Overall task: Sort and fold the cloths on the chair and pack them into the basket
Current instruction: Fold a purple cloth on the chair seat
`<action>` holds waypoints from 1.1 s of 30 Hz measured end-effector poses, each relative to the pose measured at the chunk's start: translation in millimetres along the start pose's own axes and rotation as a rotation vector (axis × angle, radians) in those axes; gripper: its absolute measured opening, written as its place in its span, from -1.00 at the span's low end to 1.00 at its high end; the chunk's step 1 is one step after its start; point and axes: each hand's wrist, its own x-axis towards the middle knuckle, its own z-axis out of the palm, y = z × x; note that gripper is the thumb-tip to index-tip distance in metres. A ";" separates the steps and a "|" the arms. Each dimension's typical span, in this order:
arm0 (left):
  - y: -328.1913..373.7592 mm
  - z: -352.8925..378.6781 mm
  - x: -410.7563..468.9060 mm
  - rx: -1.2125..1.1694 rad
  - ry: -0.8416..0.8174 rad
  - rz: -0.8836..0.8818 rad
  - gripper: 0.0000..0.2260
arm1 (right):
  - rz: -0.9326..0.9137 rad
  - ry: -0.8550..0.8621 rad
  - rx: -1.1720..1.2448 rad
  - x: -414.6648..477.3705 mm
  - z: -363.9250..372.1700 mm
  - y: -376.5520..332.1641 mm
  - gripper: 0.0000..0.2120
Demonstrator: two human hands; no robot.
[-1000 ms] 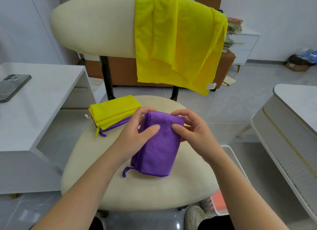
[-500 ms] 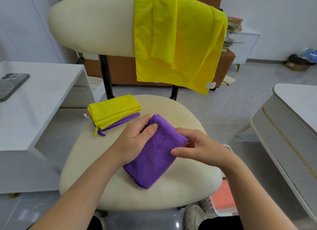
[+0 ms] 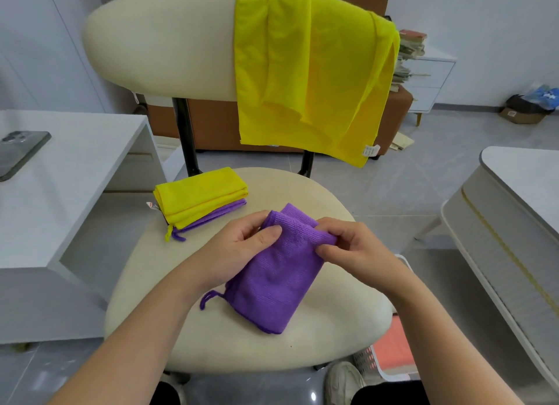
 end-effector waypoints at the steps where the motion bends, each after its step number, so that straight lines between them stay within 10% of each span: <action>1: -0.6 1.2 -0.2 0.033 -0.017 -0.010 -0.78 | 0.000 -0.003 -0.010 0.5 0.8 -0.6 -0.82; 11: -8.1 11.0 1.2 0.323 0.222 0.071 -0.83 | 0.115 -0.023 -0.283 0.3 2.3 2.1 -0.69; 23: -18.4 -3.6 8.7 0.188 0.017 -0.268 -0.83 | 0.253 0.368 0.224 11.3 13.3 6.9 -0.74; 33: -21.8 -8.7 14.1 0.334 0.169 -0.223 -0.82 | 0.315 0.404 0.411 13.4 6.0 9.8 -0.81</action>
